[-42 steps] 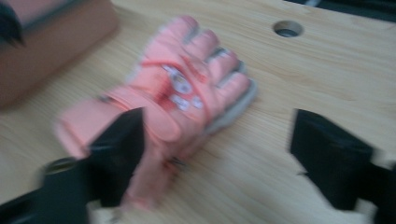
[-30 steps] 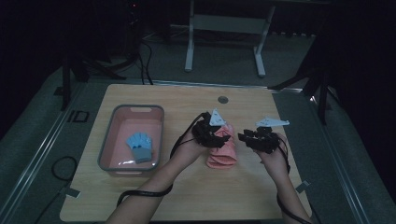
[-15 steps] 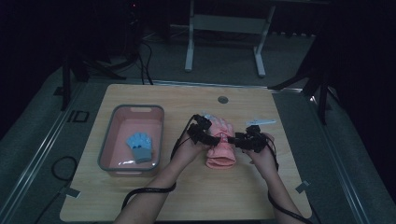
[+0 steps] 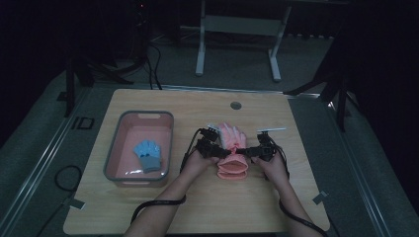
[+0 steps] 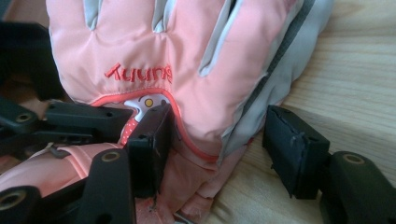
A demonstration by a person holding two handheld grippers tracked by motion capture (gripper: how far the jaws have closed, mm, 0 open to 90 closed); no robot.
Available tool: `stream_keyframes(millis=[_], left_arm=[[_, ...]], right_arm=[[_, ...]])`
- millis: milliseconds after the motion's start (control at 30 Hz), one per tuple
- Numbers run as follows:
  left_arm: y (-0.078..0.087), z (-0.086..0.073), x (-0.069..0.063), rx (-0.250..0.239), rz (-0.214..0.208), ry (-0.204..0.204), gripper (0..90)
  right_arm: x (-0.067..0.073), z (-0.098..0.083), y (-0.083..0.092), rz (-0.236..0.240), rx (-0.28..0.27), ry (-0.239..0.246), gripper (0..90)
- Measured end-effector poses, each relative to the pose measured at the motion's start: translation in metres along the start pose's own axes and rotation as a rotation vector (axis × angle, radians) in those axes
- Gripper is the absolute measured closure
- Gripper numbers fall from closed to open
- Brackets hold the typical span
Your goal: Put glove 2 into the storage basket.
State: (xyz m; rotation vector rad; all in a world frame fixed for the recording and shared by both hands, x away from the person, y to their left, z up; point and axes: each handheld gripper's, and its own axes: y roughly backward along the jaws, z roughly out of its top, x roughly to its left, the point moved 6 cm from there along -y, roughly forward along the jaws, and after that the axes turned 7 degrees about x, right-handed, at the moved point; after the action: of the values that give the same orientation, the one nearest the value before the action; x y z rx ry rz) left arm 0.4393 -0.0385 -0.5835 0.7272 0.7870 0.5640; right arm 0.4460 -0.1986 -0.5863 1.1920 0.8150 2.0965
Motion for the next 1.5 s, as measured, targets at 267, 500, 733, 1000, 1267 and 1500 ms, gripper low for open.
stream_keyframes(millis=[267, 500, 733, 1000, 1267, 1500], left_arm=[[0.003, 0.0, -0.001, 0.003, -0.059, 0.005, 59.5], [0.011, 0.001, -0.003, 0.004, -0.082, 0.01, 66.2], [0.032, 0.005, -0.012, -0.007, -0.075, -0.013, 68.2], [0.06, 0.007, -0.018, -0.019, -0.066, -0.037, 68.7], [0.092, 0.011, -0.02, -0.034, -0.056, -0.051, 68.7], [0.133, 0.01, -0.014, -0.045, -0.033, -0.066, 68.7]], right_arm=[[0.016, 0.002, 0.001, -0.097, -0.008, 0.11, 67.5], [0.028, 0.002, 0.005, -0.164, -0.041, 0.155, 71.8], [0.047, 0.005, 0.017, -0.179, -0.076, 0.169, 73.4], [0.067, 0.011, 0.029, -0.133, -0.113, 0.182, 74.4], [0.096, 0.023, 0.039, -0.109, -0.139, 0.203, 74.3], [0.128, 0.036, 0.041, -0.091, -0.146, 0.228, 74.3]])
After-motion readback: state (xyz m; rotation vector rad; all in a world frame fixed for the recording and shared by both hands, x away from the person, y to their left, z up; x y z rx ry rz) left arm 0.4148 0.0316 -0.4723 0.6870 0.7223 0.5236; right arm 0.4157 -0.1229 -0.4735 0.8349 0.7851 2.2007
